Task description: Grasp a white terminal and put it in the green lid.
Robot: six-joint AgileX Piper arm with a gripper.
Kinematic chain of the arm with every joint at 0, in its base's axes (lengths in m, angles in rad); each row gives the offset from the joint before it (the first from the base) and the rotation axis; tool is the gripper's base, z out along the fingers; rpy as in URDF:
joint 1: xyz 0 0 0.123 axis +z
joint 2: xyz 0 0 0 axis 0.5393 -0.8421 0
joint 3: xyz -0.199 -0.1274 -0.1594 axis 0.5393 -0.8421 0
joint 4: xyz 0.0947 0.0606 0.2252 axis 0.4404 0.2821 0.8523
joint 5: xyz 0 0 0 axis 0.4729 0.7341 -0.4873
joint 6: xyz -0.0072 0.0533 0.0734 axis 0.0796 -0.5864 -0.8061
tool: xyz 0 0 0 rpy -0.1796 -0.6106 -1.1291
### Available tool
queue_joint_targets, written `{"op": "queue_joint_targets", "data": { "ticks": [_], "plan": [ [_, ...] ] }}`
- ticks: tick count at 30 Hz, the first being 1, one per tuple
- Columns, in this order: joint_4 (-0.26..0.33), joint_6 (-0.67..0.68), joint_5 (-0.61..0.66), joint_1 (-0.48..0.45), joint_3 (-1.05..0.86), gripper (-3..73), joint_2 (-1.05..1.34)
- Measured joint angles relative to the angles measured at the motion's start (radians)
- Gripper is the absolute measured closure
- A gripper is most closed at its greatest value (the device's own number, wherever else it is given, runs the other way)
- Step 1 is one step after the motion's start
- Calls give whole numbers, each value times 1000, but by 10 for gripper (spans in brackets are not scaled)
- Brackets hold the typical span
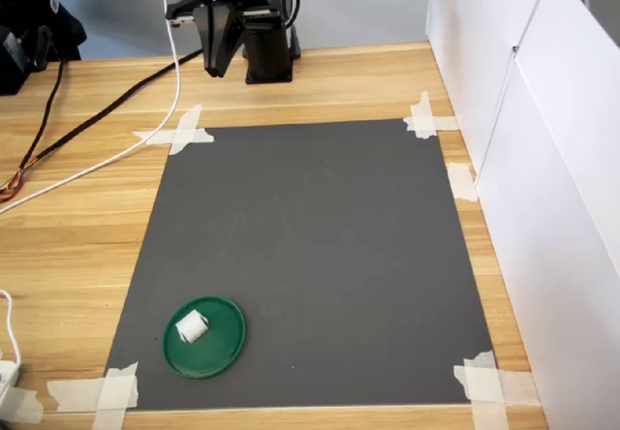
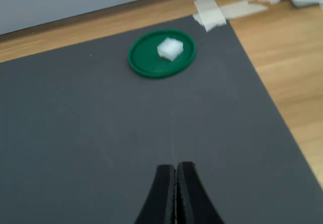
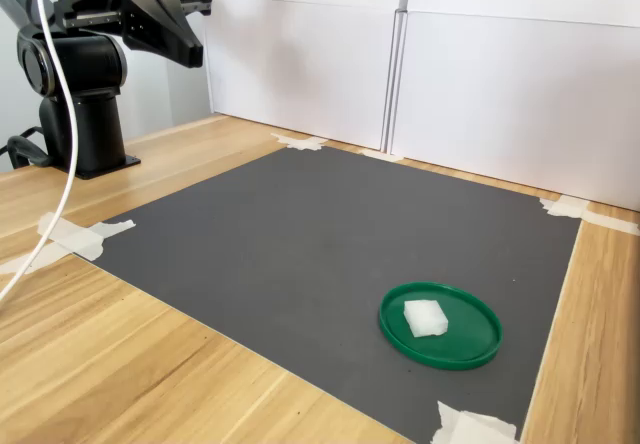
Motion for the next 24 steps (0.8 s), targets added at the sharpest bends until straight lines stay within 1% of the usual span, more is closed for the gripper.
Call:
{"op": "queue_joint_targets", "data": {
  "ticks": [5,9,17,24],
  "plan": [
    [-2,-18,5,0,-110,717,159],
    [-4,-13,22,0,-153,716,237],
    [-4,-11,33,0,-171,716,305],
    [-4,-11,34,0,-171,716,308]
  ]
}}
